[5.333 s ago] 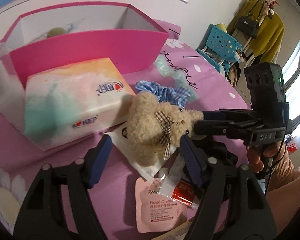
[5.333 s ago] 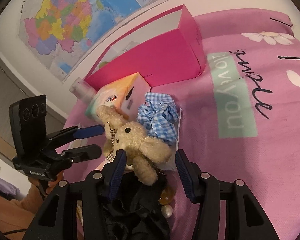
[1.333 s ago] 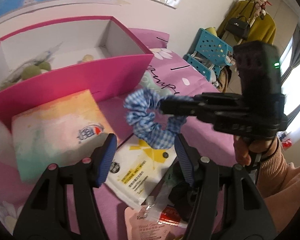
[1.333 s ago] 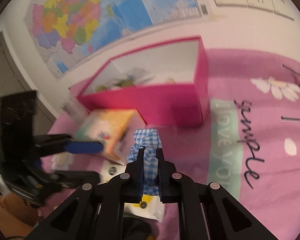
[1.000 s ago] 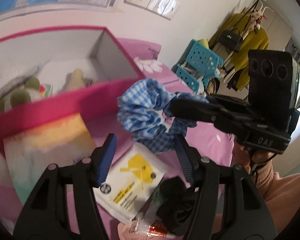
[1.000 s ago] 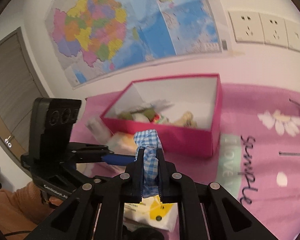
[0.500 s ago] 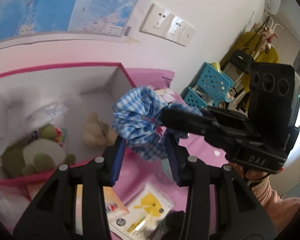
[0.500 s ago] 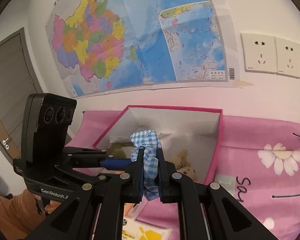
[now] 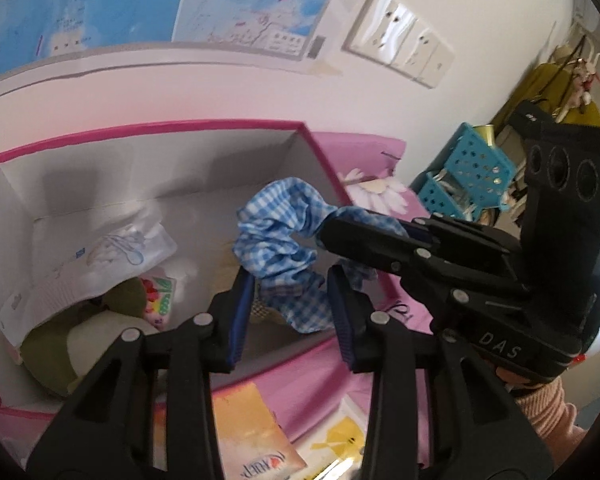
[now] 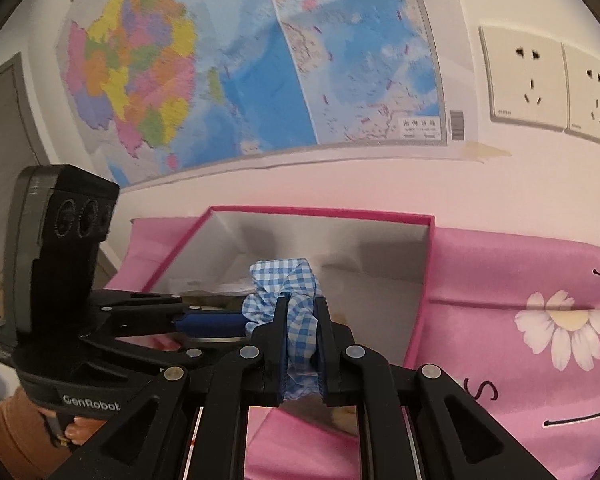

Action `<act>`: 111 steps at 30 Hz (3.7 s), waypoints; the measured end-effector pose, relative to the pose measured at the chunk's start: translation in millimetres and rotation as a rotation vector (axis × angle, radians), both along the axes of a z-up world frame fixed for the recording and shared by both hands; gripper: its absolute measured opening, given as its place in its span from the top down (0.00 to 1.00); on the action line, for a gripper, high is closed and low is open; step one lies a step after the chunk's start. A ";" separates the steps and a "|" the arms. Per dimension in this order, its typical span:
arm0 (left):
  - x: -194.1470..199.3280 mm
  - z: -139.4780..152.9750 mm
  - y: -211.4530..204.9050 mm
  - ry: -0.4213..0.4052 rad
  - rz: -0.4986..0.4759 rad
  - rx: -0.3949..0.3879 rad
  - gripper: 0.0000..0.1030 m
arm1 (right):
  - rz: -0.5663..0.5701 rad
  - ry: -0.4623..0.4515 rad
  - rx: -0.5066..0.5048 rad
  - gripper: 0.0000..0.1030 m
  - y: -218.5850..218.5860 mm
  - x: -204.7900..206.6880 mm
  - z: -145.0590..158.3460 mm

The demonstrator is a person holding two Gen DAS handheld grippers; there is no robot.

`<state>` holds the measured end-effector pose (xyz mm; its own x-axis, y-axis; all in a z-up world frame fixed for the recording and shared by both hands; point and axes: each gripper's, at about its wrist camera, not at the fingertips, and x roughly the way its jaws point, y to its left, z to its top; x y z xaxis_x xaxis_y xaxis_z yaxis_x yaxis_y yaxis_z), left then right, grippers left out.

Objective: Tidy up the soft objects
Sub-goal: 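Carry the scrunchie over the pink box and open the right gripper, then lower the right gripper to the black cloth and grasp it, then lift the black cloth over the pink box and release it inside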

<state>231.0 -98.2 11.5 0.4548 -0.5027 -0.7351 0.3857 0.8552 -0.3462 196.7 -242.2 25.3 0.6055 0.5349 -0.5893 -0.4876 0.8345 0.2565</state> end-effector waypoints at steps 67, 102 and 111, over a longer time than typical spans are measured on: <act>-229.0 -70.7 -6.7 0.130 -0.344 -0.030 0.56 | 0.095 0.283 0.048 0.79 -41.8 -193.4 -110.8; -196.9 -18.6 -10.9 -0.015 -0.331 -0.095 0.73 | 0.098 0.090 0.129 0.96 -40.9 -186.2 -44.5; -178.4 -9.0 2.8 -0.031 -0.305 -0.090 0.72 | 0.103 0.080 0.100 0.60 -43.7 -165.8 -28.1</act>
